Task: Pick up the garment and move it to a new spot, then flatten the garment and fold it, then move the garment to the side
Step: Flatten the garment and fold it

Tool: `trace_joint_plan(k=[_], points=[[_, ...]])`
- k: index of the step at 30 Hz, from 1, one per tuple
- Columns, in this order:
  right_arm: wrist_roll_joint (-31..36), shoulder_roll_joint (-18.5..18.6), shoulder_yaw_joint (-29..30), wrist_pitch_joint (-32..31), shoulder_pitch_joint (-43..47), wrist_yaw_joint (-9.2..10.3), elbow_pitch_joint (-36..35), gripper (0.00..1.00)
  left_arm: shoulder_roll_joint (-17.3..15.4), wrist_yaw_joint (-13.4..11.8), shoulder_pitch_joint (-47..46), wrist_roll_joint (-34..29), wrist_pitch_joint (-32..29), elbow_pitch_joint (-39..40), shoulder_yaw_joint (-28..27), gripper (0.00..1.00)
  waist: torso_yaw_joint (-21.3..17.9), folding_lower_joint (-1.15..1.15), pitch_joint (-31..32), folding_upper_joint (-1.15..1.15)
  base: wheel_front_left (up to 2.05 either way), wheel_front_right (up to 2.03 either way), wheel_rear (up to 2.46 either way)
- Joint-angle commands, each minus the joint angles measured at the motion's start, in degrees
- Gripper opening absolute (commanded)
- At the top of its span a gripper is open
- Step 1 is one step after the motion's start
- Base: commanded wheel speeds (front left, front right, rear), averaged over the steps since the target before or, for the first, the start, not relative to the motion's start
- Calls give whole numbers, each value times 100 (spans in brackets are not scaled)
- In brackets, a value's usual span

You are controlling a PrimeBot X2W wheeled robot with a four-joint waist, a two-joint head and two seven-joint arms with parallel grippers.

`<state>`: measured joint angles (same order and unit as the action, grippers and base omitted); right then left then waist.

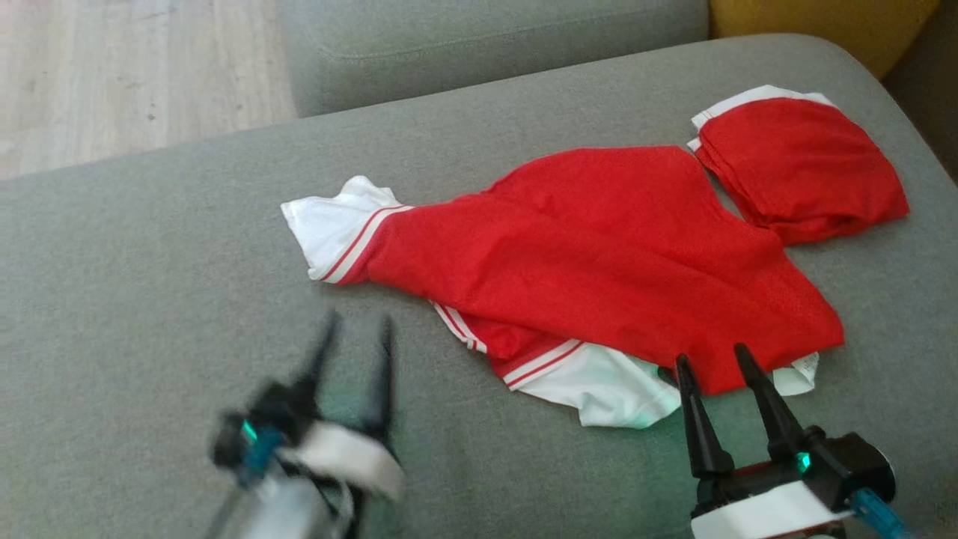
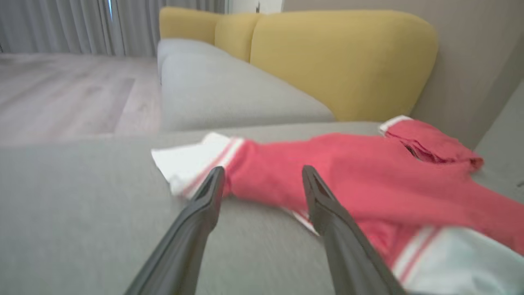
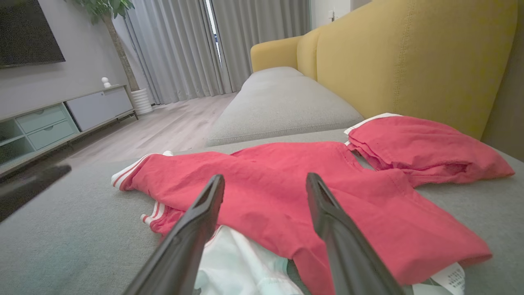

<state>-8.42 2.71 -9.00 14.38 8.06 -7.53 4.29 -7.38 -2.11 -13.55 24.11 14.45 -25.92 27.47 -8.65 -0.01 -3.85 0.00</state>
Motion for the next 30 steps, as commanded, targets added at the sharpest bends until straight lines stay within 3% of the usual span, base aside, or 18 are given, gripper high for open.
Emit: trace_joint_plan(k=[1, 5, 16, 20, 27, 28, 29, 30], points=[[38, 17, -122, 62, -43, 4, -226, 100, 1, 58, -169, 12, 54, 133, -102, 100, 20, 1, 20, 0, 0, 0, 0], [53, 48, -162, 62, -47, 4, -241, 100, 283, 358, 40, 136, -33, -290, 351, 100, 2, 1, 22, 0, 0, 0, 0], [28, 184, -330, 62, -228, 4, -259, 100, 447, 652, -871, 679, -70, -1486, 1172, 100, -453, 1, -181, 0, 0, 0, 0], [12, 188, -368, 62, -283, 4, -248, 100, 448, 601, -1163, 1020, -168, -1781, 1492, 100, -609, 1, -248, 0, 0, 0, 0], [10, 170, -418, 62, -320, 4, -229, 100, 449, 268, -1526, 1504, -183, -2236, 1889, 100, -713, 1, -286, 0, 0, 0, 0], [13, 169, -431, 62, -334, 4, -227, 100, 449, 229, -1565, 1565, -152, -2280, 1922, 49, -722, 1, -287, 0, 0, 0, 0], [13, 169, -431, 62, -334, 4, -227, 100, 449, 229, -1565, 1565, -152, -2280, 1922, 49, -722, 1, -287, 0, 0, 0, 0], [13, 167, -439, 62, -352, 4, -231, 100, 449, 197, -1596, 1625, -123, -2322, 1954, 9, -729, 1, -285, 0, 0, 0, 0]])
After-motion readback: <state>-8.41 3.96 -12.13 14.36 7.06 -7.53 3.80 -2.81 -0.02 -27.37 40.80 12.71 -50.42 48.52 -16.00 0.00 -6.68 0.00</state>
